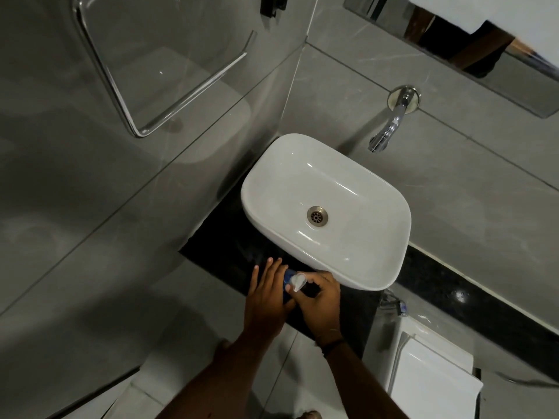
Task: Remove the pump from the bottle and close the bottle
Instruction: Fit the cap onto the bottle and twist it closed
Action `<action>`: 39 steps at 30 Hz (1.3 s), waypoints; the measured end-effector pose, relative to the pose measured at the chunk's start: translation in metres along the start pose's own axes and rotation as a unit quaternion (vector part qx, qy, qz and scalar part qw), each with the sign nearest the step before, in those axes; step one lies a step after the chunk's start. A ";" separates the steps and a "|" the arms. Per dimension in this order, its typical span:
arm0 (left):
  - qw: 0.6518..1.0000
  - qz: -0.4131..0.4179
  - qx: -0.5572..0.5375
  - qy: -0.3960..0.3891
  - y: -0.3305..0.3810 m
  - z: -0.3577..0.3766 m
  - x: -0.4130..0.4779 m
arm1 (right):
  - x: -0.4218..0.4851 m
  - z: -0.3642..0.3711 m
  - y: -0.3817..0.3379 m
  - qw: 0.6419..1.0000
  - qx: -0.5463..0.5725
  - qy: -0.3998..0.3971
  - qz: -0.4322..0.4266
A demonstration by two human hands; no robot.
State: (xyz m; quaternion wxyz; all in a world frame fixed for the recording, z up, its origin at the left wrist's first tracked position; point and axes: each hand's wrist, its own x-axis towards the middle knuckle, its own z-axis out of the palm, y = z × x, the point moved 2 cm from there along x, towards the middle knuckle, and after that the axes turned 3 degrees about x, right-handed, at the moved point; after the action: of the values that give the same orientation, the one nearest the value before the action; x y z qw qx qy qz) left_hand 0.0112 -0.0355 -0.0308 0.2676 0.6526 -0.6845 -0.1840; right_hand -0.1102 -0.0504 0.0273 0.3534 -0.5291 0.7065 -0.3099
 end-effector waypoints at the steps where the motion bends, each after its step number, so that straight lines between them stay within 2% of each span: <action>1: 1.000 0.000 0.003 0.001 0.000 0.000 0.000 | 0.000 0.002 0.000 1.000 0.007 0.017 0.010; 5: 1.000 0.003 0.026 -0.011 -0.002 0.003 0.000 | -0.002 0.013 -0.004 0.995 0.027 0.073 0.054; 9: 0.999 -0.006 0.043 -0.017 -0.003 0.007 0.001 | -0.006 0.021 -0.005 0.981 0.037 0.129 0.138; 12: 0.999 -0.004 0.045 -0.021 -0.005 0.009 0.000 | -0.003 0.027 -0.006 0.960 0.074 0.138 0.232; 15: 0.998 -0.004 0.046 -0.037 -0.005 0.008 0.000 | 0.000 0.032 -0.008 0.950 0.080 0.143 0.266; 20: 0.998 -0.003 0.053 -0.040 -0.001 0.005 0.000 | -0.008 0.026 -0.014 0.956 0.109 0.109 0.251; 26: 0.998 -0.009 0.041 -0.042 0.001 0.003 0.001 | -0.028 -0.001 -0.031 0.986 0.034 0.118 0.113; 29: 1.000 -0.010 0.012 -0.024 0.002 -0.001 0.000 | -0.027 -0.002 -0.041 0.984 0.033 0.133 0.117; 34: 0.999 -0.015 0.003 -0.037 0.001 0.001 -0.002 | -0.024 0.001 -0.041 0.983 0.024 0.132 0.122; 39: 0.999 -0.022 0.007 -0.044 0.001 0.000 0.001 | -0.024 -0.007 -0.038 0.992 0.011 0.095 0.079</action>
State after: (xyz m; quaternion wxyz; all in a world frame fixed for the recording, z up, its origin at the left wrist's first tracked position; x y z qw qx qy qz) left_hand 0.0104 -0.0365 -0.0306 0.2288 0.6604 -0.6825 -0.2138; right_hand -0.0914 -0.0359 0.0667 0.3136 -0.4363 0.7730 -0.3373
